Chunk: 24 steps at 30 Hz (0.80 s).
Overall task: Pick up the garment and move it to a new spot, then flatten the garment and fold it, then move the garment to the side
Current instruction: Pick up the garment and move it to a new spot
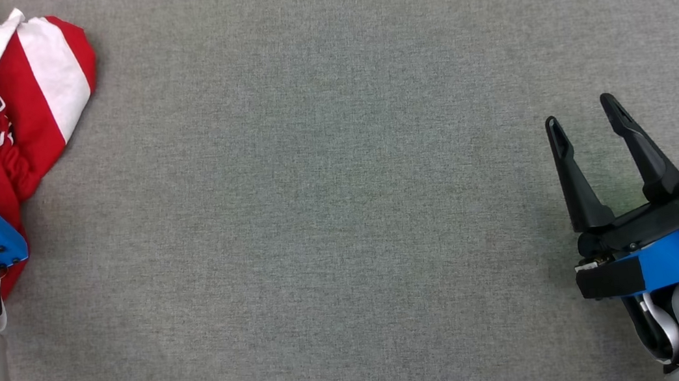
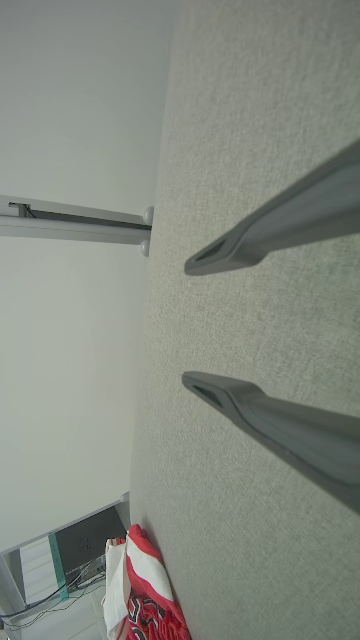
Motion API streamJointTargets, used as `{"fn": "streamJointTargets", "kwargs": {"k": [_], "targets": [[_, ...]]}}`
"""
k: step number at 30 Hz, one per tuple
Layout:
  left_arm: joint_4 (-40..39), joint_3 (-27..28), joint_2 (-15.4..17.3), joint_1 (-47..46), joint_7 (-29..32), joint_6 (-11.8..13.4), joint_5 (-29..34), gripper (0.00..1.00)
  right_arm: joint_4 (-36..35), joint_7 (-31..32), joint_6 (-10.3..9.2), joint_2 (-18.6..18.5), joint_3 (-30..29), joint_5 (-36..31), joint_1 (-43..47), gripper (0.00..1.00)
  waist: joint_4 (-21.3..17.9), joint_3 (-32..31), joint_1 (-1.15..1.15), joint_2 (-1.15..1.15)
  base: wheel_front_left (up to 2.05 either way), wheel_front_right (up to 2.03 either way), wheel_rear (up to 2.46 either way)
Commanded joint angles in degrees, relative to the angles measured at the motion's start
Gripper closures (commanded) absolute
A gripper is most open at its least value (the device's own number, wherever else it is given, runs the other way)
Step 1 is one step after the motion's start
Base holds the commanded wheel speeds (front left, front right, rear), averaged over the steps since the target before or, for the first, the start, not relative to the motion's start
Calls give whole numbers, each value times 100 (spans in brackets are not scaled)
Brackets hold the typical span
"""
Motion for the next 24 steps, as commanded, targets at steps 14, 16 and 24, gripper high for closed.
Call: {"fn": "streamJointTargets", "kwargs": {"k": [14, 16, 24], "targets": [[-138, -394, 262, -400, -827, -18, 150, 100, 169, -18, 0, 245, 78, 182, 148, 0, -266, -692, 0, 0, 0, 0, 0], [-344, -427, 252, -485, -897, -5, 181, 100, 201, -18, 0, 292, 89, 231, 190, 0, -306, -814, 0, 0, 0, 0, 0], [-1694, -600, 131, -699, -957, -21, 283, 100, 296, -18, 0, 460, 89, 333, 321, 0, -549, -1244, 0, 0, 0, 0, 0]]}}
